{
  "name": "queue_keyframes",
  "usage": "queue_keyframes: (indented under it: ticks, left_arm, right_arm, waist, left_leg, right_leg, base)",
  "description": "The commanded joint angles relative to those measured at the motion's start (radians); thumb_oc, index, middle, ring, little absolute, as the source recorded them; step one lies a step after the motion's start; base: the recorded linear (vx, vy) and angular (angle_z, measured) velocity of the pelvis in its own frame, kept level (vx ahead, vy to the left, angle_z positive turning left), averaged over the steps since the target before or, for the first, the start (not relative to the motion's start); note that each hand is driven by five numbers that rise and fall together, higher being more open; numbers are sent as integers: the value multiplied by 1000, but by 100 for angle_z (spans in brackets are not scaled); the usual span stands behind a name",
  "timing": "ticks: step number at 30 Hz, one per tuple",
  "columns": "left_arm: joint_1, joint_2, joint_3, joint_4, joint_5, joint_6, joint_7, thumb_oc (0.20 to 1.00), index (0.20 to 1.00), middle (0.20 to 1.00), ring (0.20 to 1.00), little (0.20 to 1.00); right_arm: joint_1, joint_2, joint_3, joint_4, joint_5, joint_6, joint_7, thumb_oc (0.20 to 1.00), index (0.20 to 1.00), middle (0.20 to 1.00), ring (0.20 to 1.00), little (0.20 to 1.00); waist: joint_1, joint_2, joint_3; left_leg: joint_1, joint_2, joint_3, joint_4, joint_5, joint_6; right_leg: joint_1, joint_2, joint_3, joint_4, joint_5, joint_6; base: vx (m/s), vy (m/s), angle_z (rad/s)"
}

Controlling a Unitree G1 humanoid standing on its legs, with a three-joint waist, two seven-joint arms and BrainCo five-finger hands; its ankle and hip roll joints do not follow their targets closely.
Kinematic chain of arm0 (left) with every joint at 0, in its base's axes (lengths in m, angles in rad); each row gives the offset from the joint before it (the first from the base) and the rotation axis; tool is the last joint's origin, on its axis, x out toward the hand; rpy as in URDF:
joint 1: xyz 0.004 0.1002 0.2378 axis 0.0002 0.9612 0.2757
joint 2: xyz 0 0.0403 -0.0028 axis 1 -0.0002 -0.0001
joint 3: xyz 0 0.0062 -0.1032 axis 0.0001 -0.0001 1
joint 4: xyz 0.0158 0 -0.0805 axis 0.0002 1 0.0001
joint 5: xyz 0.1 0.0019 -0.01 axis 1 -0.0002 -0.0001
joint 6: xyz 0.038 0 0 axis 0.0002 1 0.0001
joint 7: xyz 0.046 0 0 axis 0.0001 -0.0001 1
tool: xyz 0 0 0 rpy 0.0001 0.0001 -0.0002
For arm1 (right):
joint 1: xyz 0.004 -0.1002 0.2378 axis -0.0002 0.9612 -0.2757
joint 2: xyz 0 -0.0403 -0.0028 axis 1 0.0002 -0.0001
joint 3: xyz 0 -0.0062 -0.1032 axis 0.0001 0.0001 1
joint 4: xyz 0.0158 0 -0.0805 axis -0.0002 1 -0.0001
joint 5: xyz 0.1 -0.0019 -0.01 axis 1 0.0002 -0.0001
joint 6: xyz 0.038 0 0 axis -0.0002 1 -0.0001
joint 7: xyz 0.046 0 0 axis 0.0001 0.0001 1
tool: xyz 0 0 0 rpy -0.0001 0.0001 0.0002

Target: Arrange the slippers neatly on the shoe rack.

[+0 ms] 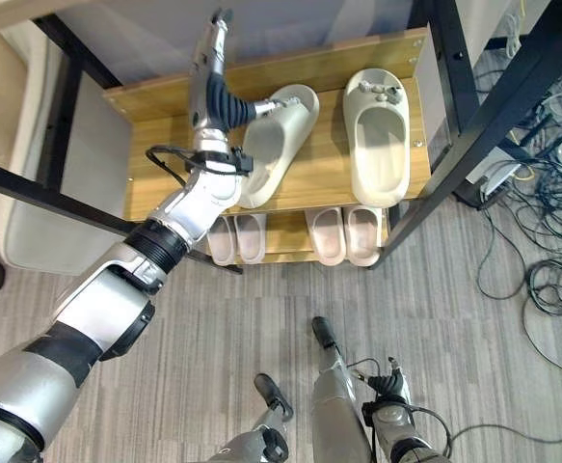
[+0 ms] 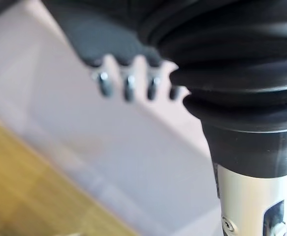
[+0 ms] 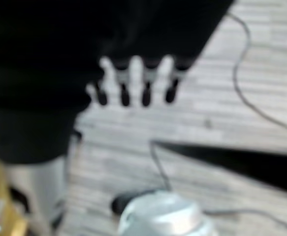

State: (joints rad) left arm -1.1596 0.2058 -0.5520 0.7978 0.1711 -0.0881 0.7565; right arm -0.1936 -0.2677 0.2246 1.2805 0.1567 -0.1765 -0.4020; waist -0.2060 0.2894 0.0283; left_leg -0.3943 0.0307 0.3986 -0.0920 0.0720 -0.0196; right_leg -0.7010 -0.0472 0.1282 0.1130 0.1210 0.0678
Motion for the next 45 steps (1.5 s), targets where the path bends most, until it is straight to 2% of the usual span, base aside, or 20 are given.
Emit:
queue_keyframes:
  ticks: [1,3,8,13,16,18,24,28,38,45]
  left_arm:
    - [-29,26,64,65,12,-47,-41,1000,1000,1000,1000,1000]
    - [-6,58,54,55,34,-44,-55,1000,1000,1000,1000,1000]
    - [47,172,-6,39,199,-10,-81,1000,1000,1000,1000,1000]
    - [60,202,-15,37,235,-2,-109,1000,1000,1000,1000,1000]
    - [67,215,-53,39,314,14,-114,1000,1000,1000,1000,1000]
    - [71,196,-85,37,355,19,-143,1000,1000,1000,1000,1000]
    - [84,147,-112,49,353,5,-192,1000,1000,1000,1000,1000]
    - [112,67,-78,75,272,-2,-229,1000,1000,1000,1000,1000]
    - [133,-28,-69,119,237,10,-227,1000,1000,1000,1000,1000]
    - [142,-127,-31,156,91,-11,-234,1000,1000,1000,1000,1000]
  right_arm:
    - [15,-23,-1,45,47,8,4,1000,1000,1000,1000,1000]
    - [19,-17,-8,46,53,8,8,1000,1000,1000,1000,1000]
    - [8,-5,-19,55,56,6,16,1000,1000,1000,1000,1000]
    - [14,7,-18,55,57,6,22,1000,1000,1000,1000,1000]
    - [10,12,-12,53,52,1,23,1000,1000,1000,1000,1000]
    - [-2,12,-7,52,50,0,20,1000,1000,1000,1000,1000]
    - [-19,12,5,41,50,1,18,1000,1000,1000,1000,1000]
    - [-31,14,12,31,43,14,11,1000,1000,1000,1000,1000]
    - [-36,15,23,25,45,24,13,1000,1000,1000,1000,1000]
    - [-32,13,29,26,49,35,9,1000,1000,1000,1000,1000]
  waist:
    - [-8,-7,3]
    - [1,-13,0]
    - [20,-38,-1]
    - [25,-57,1]
    - [29,-63,0]
    - [33,-68,-3]
    - [32,-62,4]
    - [33,-50,12]
    - [31,-46,14]
    - [25,-37,17]
  left_leg:
    - [8,70,-149,5,-11,-86]
    - [7,69,-157,5,-9,-83]
    - [-5,67,-170,5,-4,-75]
    - [-31,73,-186,5,8,-75]
    - [-42,76,-190,5,9,-75]
    - [-47,81,-195,5,10,-74]
    - [-51,83,-196,5,15,-77]
    - [-55,86,-192,5,20,-79]
    - [-47,89,-192,5,22,-80]
    - [-35,87,-193,5,23,-82]
  right_leg:
    - [87,-67,-114,-102,-2,81]
    - [88,-69,-118,-101,0,80]
    - [86,-69,-124,-103,5,79]
    - [71,-68,-130,-103,6,75]
    - [64,-62,-130,-102,4,75]
    - [56,-60,-129,-97,1,75]
    - [44,-56,-124,-87,-5,73]
    - [30,-56,-118,-79,-6,70]
    - [32,-51,-115,-71,-11,64]
    - [43,-53,-114,-73,-10,62]
  base:
    - [-47,-8,17]
    - [-45,-14,21]
    - [-50,-16,6]
    - [-37,-21,3]
    - [-8,-4,2]
    - [10,-4,4]
    - [1,0,1]
    - [0,0,0]
    - [0,0,0]
    - [0,0,0]
